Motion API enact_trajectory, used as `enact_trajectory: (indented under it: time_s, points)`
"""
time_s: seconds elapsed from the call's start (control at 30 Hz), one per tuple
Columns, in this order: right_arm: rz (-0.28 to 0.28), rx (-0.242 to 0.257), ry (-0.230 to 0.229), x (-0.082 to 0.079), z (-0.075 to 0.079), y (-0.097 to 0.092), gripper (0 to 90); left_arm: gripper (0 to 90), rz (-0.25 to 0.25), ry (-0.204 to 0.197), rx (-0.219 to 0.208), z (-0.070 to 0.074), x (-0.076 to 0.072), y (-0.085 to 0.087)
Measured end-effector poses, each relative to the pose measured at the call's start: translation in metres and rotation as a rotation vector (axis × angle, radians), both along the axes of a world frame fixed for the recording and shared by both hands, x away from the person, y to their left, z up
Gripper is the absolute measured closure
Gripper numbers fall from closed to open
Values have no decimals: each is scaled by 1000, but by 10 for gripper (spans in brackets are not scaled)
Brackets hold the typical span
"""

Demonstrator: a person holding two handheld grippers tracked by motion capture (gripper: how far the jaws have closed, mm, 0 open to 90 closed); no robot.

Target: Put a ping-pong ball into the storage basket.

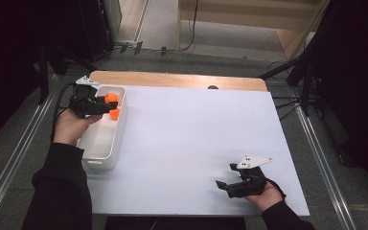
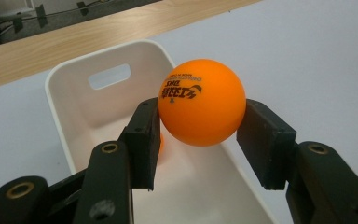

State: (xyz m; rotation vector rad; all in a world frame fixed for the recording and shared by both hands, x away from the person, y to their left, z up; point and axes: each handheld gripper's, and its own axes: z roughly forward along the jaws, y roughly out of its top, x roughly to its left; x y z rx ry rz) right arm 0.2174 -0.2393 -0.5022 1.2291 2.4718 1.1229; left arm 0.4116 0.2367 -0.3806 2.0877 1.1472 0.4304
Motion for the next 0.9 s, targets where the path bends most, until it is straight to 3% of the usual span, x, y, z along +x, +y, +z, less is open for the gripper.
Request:
enact_trajectory:
  time_s: [0.57,0.83,0.9]
  points:
    - [14,-2,-3,6,1,4,127,509,42,30,2,-18,0,12]
    - [30,-2,-2,9,1,8,127,506,37,73,58,-31,0,9]
    - [34,-5,0,10,1,9,127,505,41,61,82,-31,-1,8]
